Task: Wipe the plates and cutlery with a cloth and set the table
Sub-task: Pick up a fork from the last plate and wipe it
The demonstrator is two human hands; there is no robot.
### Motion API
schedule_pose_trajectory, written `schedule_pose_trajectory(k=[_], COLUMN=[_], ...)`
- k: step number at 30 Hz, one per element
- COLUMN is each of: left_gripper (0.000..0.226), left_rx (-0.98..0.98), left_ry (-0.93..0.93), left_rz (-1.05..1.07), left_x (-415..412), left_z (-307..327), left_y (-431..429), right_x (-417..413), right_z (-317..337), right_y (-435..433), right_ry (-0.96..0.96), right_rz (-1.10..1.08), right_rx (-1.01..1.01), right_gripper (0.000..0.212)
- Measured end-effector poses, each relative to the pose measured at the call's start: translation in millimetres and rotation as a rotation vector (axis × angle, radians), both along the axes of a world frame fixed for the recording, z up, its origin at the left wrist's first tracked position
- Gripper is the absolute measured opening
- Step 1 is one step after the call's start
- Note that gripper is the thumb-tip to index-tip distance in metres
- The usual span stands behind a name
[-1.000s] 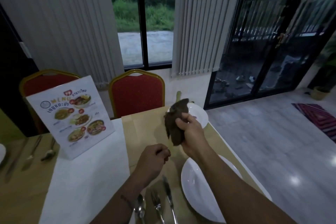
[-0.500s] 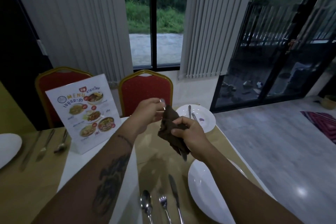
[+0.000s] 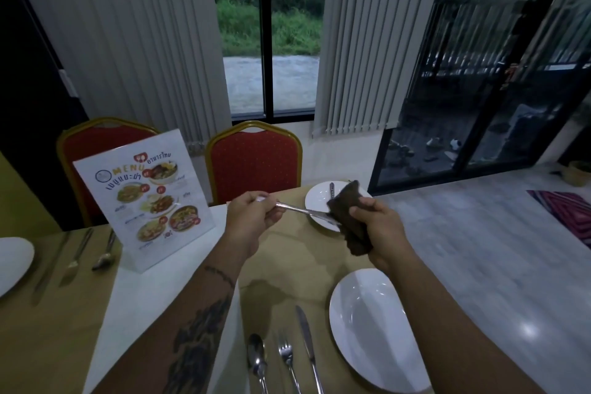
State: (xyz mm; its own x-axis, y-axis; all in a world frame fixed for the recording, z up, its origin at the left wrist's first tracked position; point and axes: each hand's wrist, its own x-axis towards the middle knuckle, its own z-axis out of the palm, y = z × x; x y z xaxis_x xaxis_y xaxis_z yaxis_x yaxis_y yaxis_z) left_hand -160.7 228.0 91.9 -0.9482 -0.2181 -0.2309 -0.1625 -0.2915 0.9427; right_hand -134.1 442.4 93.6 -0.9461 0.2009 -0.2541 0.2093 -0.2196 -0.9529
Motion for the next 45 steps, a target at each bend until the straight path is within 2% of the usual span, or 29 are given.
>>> schedule_pose_trajectory(k=[2, 5, 7, 12, 14, 16, 19, 25, 29, 35, 40, 45], left_gripper=[0.007, 0.007, 0.01, 0.028, 0.034, 0.034, 0.034, 0.035, 0.033, 0.031, 0.029, 0.027], left_rx=[-0.17, -0.645, -0.862, -0.991, -0.93, -0.75, -0.583, -0.651, -0.586, -0.555, -0.383, -0.336], left_ry=[0.051, 0.134, 0.169, 0.175, 0.133, 0.089, 0.072, 0.137, 0.118, 0.034, -0.052, -0.066], left_rz=[-0.09, -0.324, -0.479, -0.615, -0.563, -0.466, -0.368, -0.439, -0.527, -0.626, -0.511, -0.382], left_x=[7, 19, 26, 46, 52, 54, 55, 62, 69, 84, 90, 90], left_z=[-4, -6, -7, -27, -42, -53, -59, -54, -53, -53, -55, -57], left_y=[1, 0, 2, 18, 18, 17, 17, 34, 31, 17, 11, 14], right_x=[-10, -21, -24, -24, -22, -19, -11, 12, 1, -12, -19, -9], right_z=[-5, -13, -15, -8, -7, -12, -29, -40, -36, -17, -11, -32], right_y=[5, 10, 11, 27, 34, 34, 19, -32, -38, -27, -18, -28], right_ry=[-0.007, -0.01, -0.021, -0.04, -0.068, -0.094, -0.122, -0.111, -0.06, -0.014, 0.035, -0.042], right_rz=[-0.114, -0.234, -0.311, -0.451, -0.422, -0.388, -0.264, 0.07, -0.073, -0.274, -0.342, -0.277], right_rx=[-0.049, -0.089, -0.136, -0.258, -0.321, -0.382, -0.475, -0.472, -0.306, -0.185, -0.152, -0.224], right_gripper=[0.023, 0.025, 0.022, 0.027, 0.024, 0.023, 0.031, 0.034, 0.037, 0.025, 0.021, 0.026])
